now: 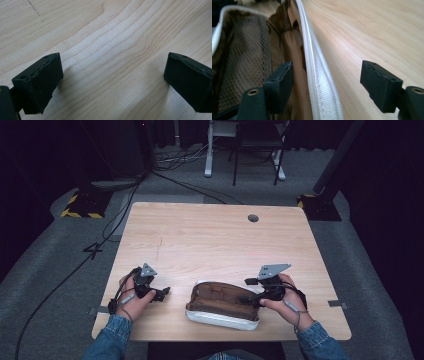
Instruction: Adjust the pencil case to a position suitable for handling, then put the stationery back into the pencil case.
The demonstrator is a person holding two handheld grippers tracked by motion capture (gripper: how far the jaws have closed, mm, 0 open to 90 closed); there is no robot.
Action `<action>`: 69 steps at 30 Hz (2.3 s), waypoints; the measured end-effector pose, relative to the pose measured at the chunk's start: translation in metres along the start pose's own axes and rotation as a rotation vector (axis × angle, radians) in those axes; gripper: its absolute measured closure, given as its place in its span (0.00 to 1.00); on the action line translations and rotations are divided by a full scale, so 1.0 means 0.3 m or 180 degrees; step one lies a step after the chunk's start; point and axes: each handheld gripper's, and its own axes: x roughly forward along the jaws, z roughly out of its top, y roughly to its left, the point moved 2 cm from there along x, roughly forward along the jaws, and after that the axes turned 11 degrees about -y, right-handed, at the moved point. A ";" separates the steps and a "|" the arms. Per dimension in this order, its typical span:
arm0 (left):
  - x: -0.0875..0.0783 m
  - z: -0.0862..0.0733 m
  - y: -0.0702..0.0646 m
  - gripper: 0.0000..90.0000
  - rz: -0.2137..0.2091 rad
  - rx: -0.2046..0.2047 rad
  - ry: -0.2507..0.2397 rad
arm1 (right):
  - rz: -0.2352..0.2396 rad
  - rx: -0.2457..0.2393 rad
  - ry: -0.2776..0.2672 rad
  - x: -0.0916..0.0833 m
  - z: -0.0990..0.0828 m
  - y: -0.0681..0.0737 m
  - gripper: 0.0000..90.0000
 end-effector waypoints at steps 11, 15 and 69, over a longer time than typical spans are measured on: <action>-0.018 -0.016 -0.010 0.03 -0.0005 -0.0011 -0.0011 | -0.0164 0.0012 -0.0273 -0.102 0.057 0.033 0.27; -0.021 -0.017 -0.010 0.03 -0.0015 0.0003 -0.0007 | -0.0174 0.0066 -0.0334 -0.137 0.068 0.046 0.26; -0.016 -0.014 -0.007 0.01 -0.0050 0.0007 0.0014 | -0.1363 0.0569 0.1084 -0.261 -0.217 -0.215 0.25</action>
